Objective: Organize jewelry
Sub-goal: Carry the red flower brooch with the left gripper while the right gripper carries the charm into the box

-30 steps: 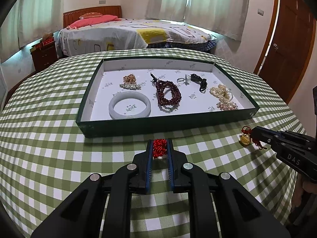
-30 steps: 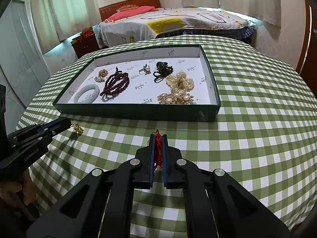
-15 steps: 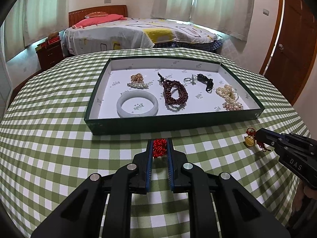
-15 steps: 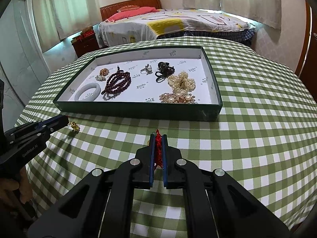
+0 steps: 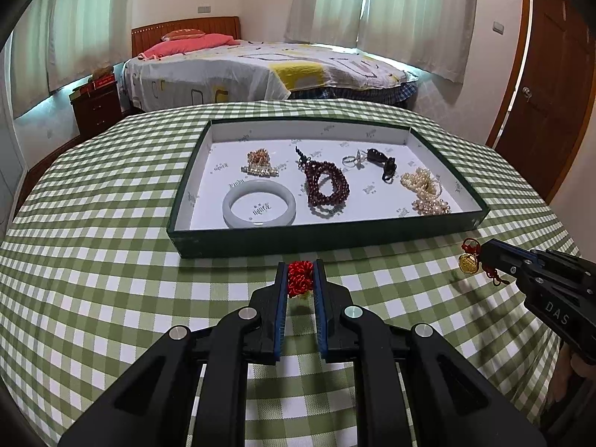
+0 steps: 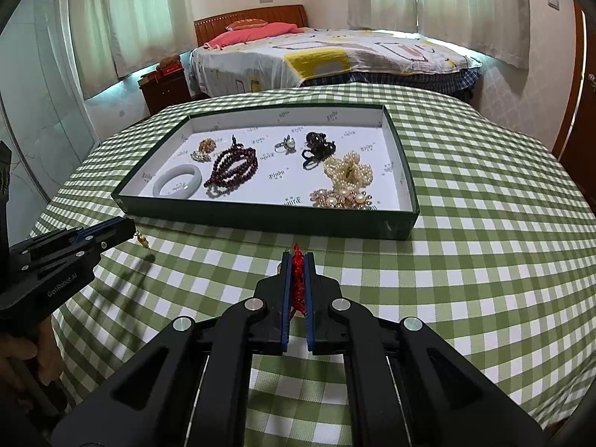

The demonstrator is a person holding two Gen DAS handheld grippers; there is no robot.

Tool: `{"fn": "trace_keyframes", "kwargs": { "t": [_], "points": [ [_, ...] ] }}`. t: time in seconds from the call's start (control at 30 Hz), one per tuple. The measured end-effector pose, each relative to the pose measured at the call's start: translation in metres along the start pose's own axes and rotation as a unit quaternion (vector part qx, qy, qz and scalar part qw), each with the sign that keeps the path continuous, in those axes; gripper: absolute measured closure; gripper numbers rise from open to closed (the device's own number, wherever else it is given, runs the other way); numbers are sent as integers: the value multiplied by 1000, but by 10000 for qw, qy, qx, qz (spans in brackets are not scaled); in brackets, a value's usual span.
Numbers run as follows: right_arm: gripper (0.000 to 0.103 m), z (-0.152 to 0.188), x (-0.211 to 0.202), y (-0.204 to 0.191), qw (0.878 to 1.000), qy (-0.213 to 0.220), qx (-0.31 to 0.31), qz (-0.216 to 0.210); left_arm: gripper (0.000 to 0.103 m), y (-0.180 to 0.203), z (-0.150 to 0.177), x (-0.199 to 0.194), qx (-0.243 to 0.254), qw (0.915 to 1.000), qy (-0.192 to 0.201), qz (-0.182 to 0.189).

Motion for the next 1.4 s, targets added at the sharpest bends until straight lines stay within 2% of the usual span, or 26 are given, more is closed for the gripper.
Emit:
{"fn": "trace_keyframes", "kwargs": {
  "t": [0.43, 0.8, 1.13, 1.4],
  "points": [
    [96, -29, -37, -11, 9987, 501, -93, -86, 89, 2, -26, -37, -33, 9987, 496, 98],
    [96, -82, -58, -18, 9934, 1107, -266, -143, 89, 9, -82, -56, 25, 9939, 1085, 216],
    [96, -140, -45, -16, 9872, 1547, -387, -71, 89, 16, -137, -39, 30, 9896, 1424, 221],
    [96, -169, -3, 6, 9886, 1479, -289, 75, 89, 16, -163, -1, 3, 9903, 1387, 70]
  ]
}}
Point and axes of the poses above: each gripper's, at about its wrist camera, not at the fingertips, and x roughly the way its jaws point, y to its right, z to its underside, the point moved 6 cm from there along x, roughly the way its jaws point, and after that the axes turned 4 degrees about -y, right-handed, at the moved point
